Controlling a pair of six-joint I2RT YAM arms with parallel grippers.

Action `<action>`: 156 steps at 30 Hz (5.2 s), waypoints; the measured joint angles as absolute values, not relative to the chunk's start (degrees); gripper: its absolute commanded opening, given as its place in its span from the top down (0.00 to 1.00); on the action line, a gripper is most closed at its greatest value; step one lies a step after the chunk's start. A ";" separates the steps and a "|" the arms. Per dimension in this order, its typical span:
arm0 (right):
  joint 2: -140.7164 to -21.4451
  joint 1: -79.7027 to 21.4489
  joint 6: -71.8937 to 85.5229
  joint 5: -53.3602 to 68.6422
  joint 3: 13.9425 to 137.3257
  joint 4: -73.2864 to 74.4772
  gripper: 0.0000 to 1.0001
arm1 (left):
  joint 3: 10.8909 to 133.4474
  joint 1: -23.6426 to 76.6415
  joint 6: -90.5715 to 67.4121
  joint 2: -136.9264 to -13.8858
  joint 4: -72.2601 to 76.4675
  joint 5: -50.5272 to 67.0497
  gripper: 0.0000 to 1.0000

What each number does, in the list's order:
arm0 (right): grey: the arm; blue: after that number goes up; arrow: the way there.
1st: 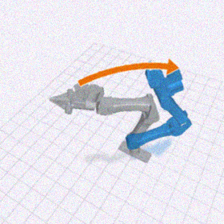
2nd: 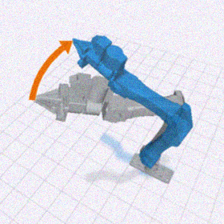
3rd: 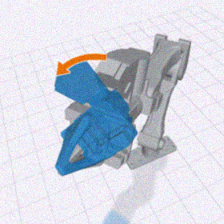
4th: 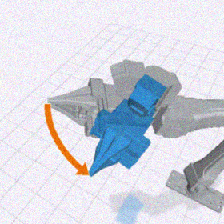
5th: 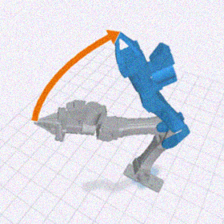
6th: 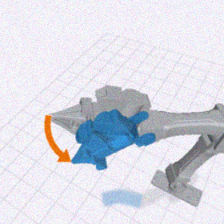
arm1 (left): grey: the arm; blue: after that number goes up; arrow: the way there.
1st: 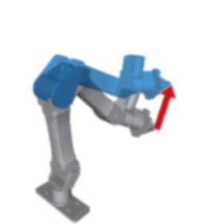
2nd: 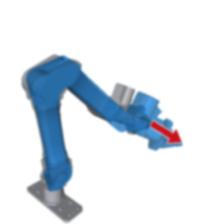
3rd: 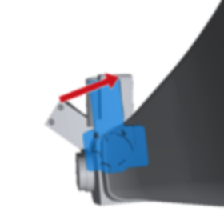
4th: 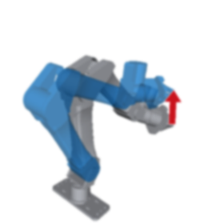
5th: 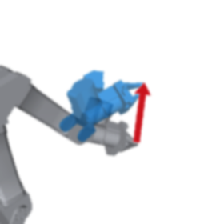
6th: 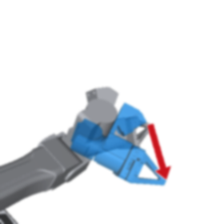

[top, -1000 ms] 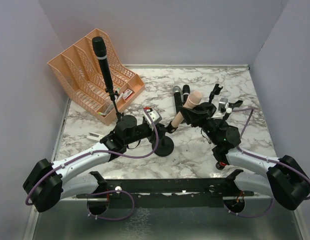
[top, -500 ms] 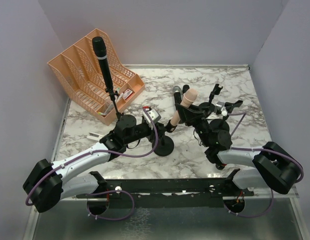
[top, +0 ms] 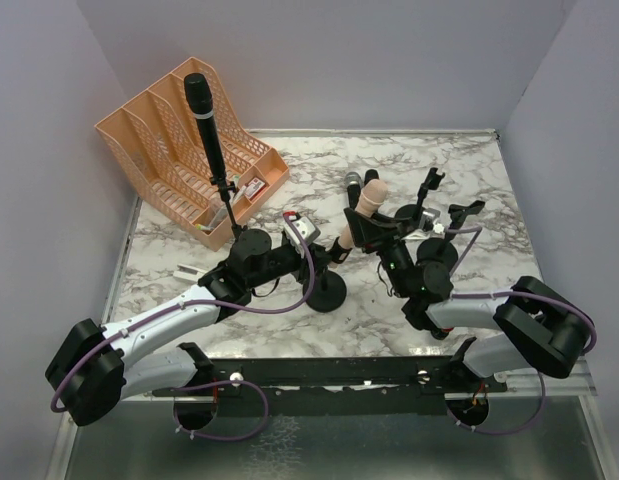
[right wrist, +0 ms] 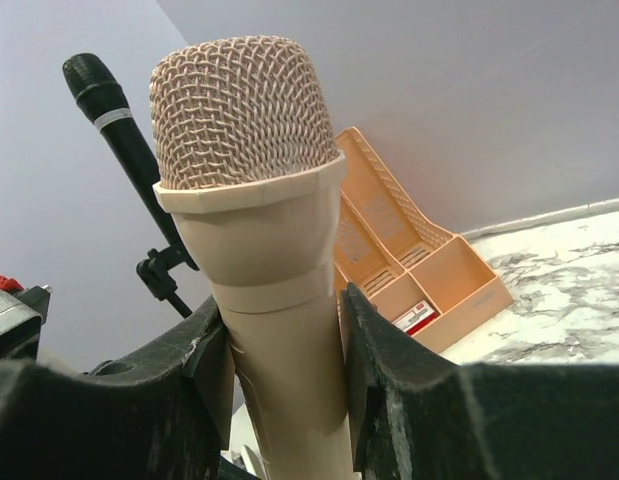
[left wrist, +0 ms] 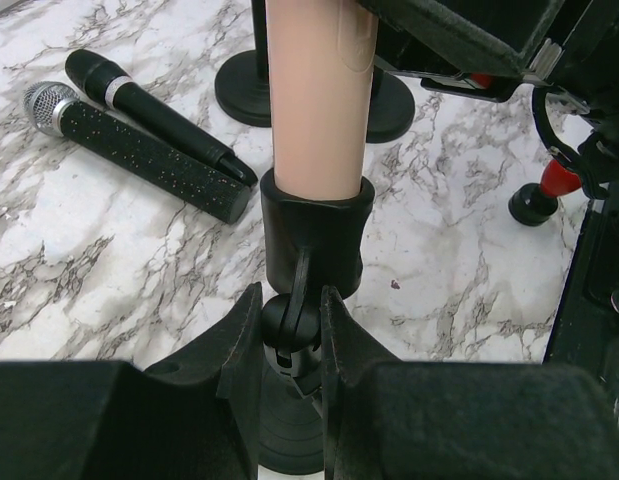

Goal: Attach the microphones to the stand

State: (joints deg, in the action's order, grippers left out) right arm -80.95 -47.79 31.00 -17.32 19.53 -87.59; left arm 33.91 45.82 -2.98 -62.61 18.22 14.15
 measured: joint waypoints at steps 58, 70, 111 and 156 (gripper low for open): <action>-67.75 -56.73 23.57 -28.51 19.57 -70.19 0.94 | 32.36 46.26 -2.52 -61.89 19.92 15.49 1.00; -65.04 -57.41 28.77 -36.18 29.19 -48.38 0.97 | 32.34 45.95 -3.86 -62.30 21.43 15.66 1.00; -31.77 -60.01 18.15 -16.29 21.19 -42.41 0.34 | 35.75 46.87 -4.38 -66.22 21.26 0.82 1.00; -29.63 -60.01 24.12 -31.40 24.97 -20.58 0.37 | 57.23 35.31 -5.98 -89.82 18.50 -33.89 0.48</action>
